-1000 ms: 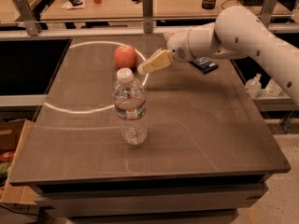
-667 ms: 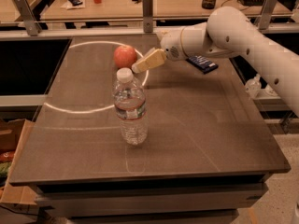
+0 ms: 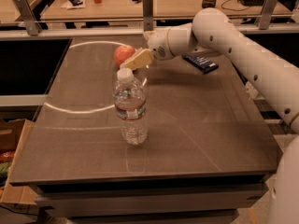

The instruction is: Pick apple

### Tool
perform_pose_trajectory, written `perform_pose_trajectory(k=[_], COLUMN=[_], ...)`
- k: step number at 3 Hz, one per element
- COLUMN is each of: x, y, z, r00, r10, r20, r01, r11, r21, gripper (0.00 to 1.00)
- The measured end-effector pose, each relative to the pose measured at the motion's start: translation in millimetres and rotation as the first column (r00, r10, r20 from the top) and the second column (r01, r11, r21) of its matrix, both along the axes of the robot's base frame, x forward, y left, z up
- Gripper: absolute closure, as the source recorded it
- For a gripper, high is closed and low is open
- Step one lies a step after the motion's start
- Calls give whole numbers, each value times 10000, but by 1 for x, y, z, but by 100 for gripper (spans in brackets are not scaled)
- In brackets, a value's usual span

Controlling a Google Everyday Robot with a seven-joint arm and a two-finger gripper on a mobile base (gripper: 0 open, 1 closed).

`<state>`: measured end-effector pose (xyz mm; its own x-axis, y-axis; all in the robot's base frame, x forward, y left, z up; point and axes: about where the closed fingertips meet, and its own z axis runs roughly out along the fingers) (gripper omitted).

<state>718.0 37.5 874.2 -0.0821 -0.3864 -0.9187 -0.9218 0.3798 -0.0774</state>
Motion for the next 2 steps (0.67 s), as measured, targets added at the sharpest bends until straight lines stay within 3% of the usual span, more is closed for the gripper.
perform_pose_trajectory(k=[2], x=[10], y=[22], z=[-20], r00=[9993], r10=[155], r20=[-349], r01=[-156], r11=[9999], r21=[-43], gripper=[0])
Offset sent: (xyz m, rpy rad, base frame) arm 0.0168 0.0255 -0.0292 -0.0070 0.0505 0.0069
